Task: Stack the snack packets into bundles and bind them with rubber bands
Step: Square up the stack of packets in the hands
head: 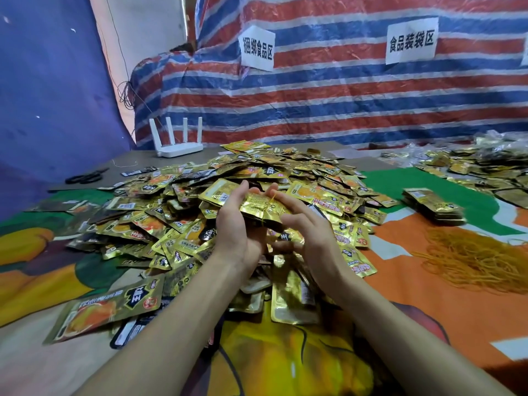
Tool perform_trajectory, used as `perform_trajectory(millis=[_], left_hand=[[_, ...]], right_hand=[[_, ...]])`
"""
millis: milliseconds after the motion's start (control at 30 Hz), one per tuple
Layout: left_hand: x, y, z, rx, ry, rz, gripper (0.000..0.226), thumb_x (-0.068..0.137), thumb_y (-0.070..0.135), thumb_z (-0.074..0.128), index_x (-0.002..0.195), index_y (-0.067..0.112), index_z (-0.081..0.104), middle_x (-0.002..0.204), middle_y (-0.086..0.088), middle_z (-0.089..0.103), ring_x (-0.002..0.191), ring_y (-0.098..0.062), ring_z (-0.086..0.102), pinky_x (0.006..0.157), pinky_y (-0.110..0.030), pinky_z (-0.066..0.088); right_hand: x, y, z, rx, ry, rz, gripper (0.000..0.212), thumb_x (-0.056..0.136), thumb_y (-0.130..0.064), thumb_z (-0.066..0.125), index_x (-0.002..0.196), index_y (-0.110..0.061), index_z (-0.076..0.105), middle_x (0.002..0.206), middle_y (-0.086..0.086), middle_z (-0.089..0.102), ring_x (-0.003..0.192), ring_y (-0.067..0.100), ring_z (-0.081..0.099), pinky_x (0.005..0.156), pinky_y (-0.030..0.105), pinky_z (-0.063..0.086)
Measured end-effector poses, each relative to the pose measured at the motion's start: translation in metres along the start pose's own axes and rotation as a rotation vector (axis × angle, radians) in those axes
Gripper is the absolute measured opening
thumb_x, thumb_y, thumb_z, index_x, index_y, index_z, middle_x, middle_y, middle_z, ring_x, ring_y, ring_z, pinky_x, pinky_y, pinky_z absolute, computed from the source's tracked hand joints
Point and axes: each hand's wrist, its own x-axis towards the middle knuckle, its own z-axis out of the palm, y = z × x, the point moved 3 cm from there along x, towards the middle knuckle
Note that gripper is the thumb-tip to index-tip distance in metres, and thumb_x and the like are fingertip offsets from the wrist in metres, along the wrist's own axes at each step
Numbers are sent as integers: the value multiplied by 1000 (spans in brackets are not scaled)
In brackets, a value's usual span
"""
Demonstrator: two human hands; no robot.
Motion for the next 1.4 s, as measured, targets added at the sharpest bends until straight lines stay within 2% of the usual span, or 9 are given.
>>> perform_trajectory(millis=[67,300,467,633,800,900,1100,1267,1400], left_hand=[[1,-1,-1,-14,-27,12,33,102,31,51,85,9,68,82,-8,76,76,-25,76,59,-34,60],[-2,5,9,-126,-263,-22,31,97,18,48,77,7,69,81,-8,73,106,-29,73,85,-49,59],[-10,3,12,-140,-307,-188,27,89,22,51,105,2,63,127,-21,67,118,-39,65,81,-54,60],[-7,9,11,-221,-304,-111,17,90,22,50,96,7,57,104,-10,72,119,-29,66,79,-49,61],[-1,15,0,-243,-170,-43,26,100,25,45,92,8,62,105,-16,72,94,-31,74,68,-42,61],[3,20,-6,-198,-34,-20,34,103,34,46,91,11,68,97,-12,74,83,-30,75,63,-40,61],[1,14,-7,-27,4,-16,43,104,49,42,101,15,69,90,-10,75,91,-34,72,99,-53,53],[0,13,-2,-7,-12,-28,46,104,49,44,119,11,65,112,-18,73,105,-36,69,98,-47,54],[2,8,6,-7,-41,-3,38,105,44,42,106,14,65,101,-16,75,90,-30,74,81,-39,61]], right_hand=[[0,1,-2,-6,27,22,57,80,-29,45,132,-25,66,130,-11,67,112,14,64,74,42,56],[4,-4,-15,166,117,107,60,79,-44,34,120,-27,75,132,-8,66,122,25,55,74,38,55],[5,-1,-17,167,110,95,58,94,-36,26,106,-25,81,127,-5,70,123,18,56,77,37,53],[3,3,-12,-136,104,14,42,80,-36,39,100,-26,74,115,-10,71,99,5,64,68,30,50],[-6,-7,2,-406,-138,-123,46,76,-27,44,106,-50,71,152,-9,41,126,2,49,92,13,45],[-12,-6,10,-608,-221,-130,54,73,-27,46,113,-54,70,158,-17,20,145,1,23,114,26,24],[-14,-9,14,-517,-327,14,60,72,-31,47,114,-72,59,129,-32,24,106,-40,18,93,9,20],[-13,-17,0,-379,-15,-154,38,70,-21,51,86,-44,77,140,1,57,141,-6,32,98,17,42],[-15,-15,2,-266,36,-262,18,73,-9,61,85,-19,52,94,-10,63,92,11,61,66,12,46]])
